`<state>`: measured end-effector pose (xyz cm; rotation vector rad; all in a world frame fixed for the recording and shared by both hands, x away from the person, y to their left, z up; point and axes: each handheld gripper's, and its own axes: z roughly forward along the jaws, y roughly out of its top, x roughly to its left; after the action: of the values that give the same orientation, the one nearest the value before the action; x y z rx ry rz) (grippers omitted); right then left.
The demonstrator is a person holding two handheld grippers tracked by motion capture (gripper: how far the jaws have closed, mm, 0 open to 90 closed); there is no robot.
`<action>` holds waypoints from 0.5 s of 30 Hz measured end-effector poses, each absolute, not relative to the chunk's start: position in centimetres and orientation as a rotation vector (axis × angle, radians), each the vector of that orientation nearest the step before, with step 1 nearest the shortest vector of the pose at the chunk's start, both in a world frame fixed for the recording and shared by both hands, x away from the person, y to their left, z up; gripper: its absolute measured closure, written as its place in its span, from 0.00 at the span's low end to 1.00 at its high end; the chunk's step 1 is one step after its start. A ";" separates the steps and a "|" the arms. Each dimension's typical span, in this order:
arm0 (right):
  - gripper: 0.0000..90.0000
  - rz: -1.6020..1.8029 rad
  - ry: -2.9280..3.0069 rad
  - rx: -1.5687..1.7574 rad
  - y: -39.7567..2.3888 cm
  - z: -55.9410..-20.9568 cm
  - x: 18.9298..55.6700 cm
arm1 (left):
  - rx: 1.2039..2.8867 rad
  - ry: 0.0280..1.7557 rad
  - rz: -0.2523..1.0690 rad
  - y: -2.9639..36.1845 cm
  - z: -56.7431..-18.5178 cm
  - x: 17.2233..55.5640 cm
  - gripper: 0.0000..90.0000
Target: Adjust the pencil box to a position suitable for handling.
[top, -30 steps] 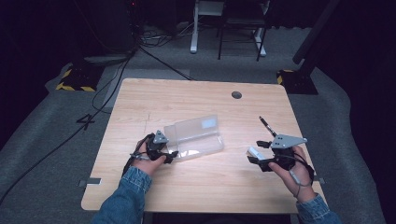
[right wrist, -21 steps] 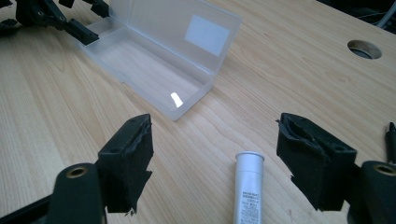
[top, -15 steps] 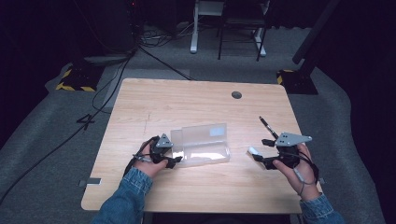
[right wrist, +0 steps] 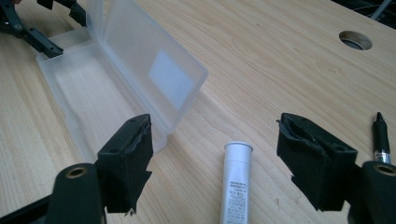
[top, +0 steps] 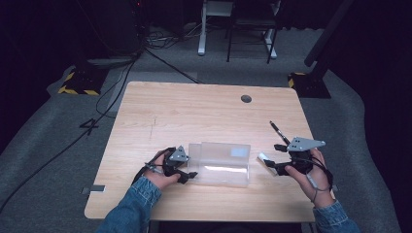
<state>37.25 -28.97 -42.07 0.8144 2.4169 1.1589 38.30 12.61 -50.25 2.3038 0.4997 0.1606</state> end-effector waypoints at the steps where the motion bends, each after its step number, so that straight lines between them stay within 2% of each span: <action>1: 0.30 1.158 2.417 0.815 -29.0 -42.1 37.3 | 2.306 0.484 0.153 12.5 -50.3 38.2 0.35; 5: 0.30 1.150 2.411 0.831 -29.2 -42.0 37.3 | 2.331 0.392 0.115 11.3 -50.2 37.5 0.35; 10: 0.30 1.152 2.403 0.843 -29.5 -42.0 37.4 | 2.349 0.360 0.105 10.5 -50.1 36.9 0.35; 15: 0.30 1.144 2.413 0.850 -29.5 -42.3 37.4 | 2.360 0.419 0.133 10.1 -49.9 36.7 0.33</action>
<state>37.45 -29.45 -42.26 0.8497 2.4126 1.1439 36.69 10.11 -49.89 2.3604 0.4188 0.1326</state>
